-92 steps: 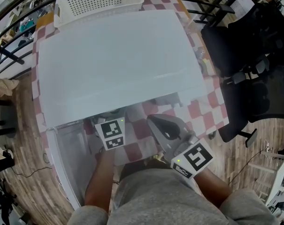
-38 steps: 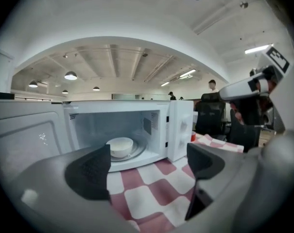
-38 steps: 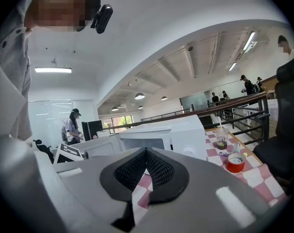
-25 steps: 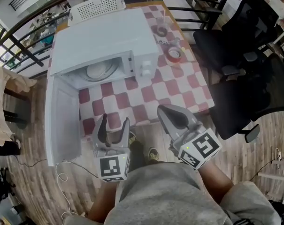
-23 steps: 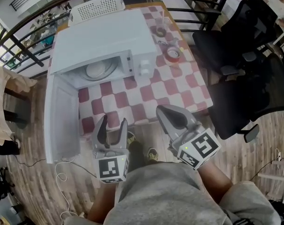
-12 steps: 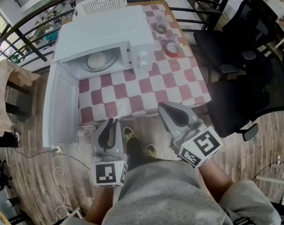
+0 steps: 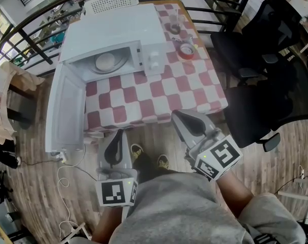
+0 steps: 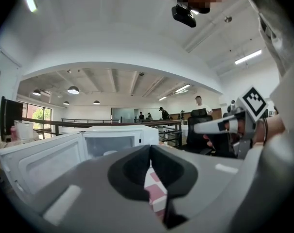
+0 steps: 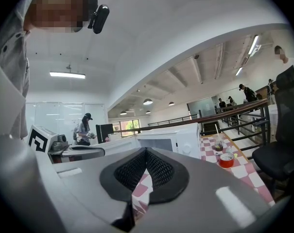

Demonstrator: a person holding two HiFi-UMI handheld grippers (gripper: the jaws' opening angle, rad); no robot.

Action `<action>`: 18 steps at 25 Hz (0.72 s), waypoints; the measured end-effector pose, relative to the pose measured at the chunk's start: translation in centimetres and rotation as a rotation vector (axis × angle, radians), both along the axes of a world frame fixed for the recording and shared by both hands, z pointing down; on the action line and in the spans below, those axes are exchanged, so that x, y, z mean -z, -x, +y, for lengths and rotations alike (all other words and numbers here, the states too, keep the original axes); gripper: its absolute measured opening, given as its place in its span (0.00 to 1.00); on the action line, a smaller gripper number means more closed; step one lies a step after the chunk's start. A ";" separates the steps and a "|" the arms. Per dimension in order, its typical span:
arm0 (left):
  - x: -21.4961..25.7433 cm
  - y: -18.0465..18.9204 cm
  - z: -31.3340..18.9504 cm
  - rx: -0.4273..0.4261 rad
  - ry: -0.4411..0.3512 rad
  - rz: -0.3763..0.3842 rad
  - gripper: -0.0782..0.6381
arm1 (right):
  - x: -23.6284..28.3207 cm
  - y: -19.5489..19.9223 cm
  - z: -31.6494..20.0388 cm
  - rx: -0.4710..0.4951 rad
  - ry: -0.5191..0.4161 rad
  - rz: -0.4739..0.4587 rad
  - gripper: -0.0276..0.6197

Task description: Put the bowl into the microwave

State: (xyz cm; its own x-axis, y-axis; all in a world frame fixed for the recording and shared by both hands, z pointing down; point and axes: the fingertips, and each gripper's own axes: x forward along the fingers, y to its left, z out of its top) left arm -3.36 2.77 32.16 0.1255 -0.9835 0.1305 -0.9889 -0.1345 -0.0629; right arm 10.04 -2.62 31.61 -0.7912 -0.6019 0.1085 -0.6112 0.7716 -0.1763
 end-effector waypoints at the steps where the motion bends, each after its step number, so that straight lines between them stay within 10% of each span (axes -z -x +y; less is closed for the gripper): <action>1: 0.1 0.0 0.0 -0.001 0.000 0.003 0.13 | 0.0 -0.1 -0.1 -0.002 0.002 0.001 0.04; 18: 1.3 0.5 -1.8 -0.054 -0.020 0.034 0.12 | -0.3 0.1 -0.7 -0.042 0.018 0.035 0.04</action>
